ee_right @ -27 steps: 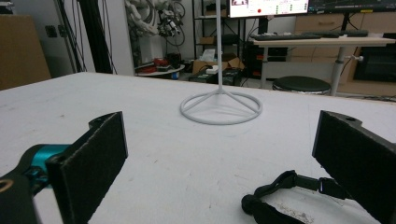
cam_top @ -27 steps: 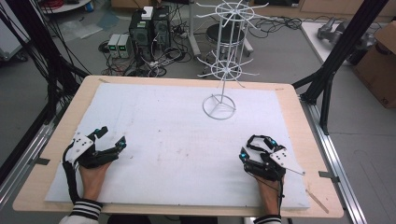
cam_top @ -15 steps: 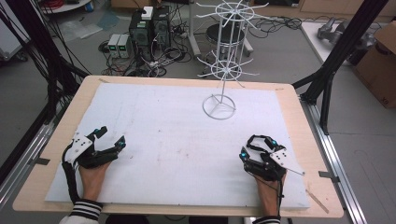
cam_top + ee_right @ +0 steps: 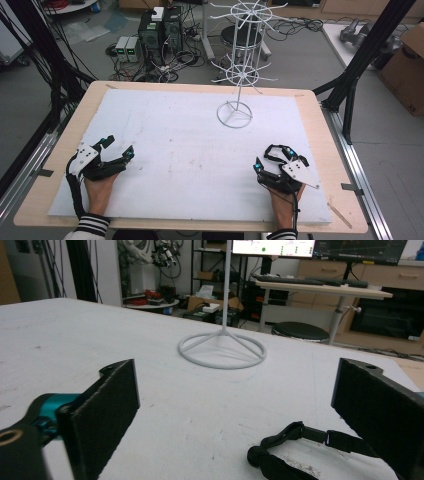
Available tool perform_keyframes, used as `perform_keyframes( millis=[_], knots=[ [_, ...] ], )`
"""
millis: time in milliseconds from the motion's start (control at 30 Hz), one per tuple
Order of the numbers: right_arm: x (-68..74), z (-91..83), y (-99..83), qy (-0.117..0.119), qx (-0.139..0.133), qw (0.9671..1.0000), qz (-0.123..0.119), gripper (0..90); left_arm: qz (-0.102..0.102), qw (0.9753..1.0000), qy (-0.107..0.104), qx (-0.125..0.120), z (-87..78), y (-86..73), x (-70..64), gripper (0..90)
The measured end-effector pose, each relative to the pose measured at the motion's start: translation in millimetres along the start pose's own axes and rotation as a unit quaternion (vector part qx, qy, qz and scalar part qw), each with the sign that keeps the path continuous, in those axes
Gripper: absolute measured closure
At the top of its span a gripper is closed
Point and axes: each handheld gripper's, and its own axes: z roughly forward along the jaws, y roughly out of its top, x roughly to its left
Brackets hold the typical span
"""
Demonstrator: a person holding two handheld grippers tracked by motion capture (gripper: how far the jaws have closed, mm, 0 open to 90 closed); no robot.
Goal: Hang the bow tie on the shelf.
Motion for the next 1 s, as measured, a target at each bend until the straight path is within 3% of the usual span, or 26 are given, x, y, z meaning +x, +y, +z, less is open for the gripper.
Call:
perform_keyframes(
  millis=[100, 400, 667, 867, 1000],
  knots=[
    [-3.4, -0.3, 2.7, 0.007, 0.011, 0.9998, 0.018, 4.3, 0.001, 1.0, 0.0, -0.004, -0.4, -0.3, -0.5, 17.2],
    [-17.8, -7.7, 35.3, 0.02, 0.007, 0.9998, 0.002, 4.3, -0.001, 1.0, 0.0, -0.006, -0.6, -0.3, 0.1, 17.3],
    [-35.0, -11.6, 60.4, 0.024, 0.032, 0.9991, -0.011, 4.6, -0.003, 1.0, 0.001, -0.006, -0.5, -0.3, 0.3, 17.3],
    [-53.7, -3.4, 78.6, 0.034, 0.089, 0.995, -0.028, 5.4, -0.004, 1.0, 0.002, -0.006, -0.6, -0.4, 0.3, 17.6],
    [-65.5, 5.0, 84.2, 0.047, 0.141, 0.9885, -0.03, 5.5, -0.003, 1.0, 0.002, -0.005, -0.4, -0.3, -0.2, 17.9]
  ],
)
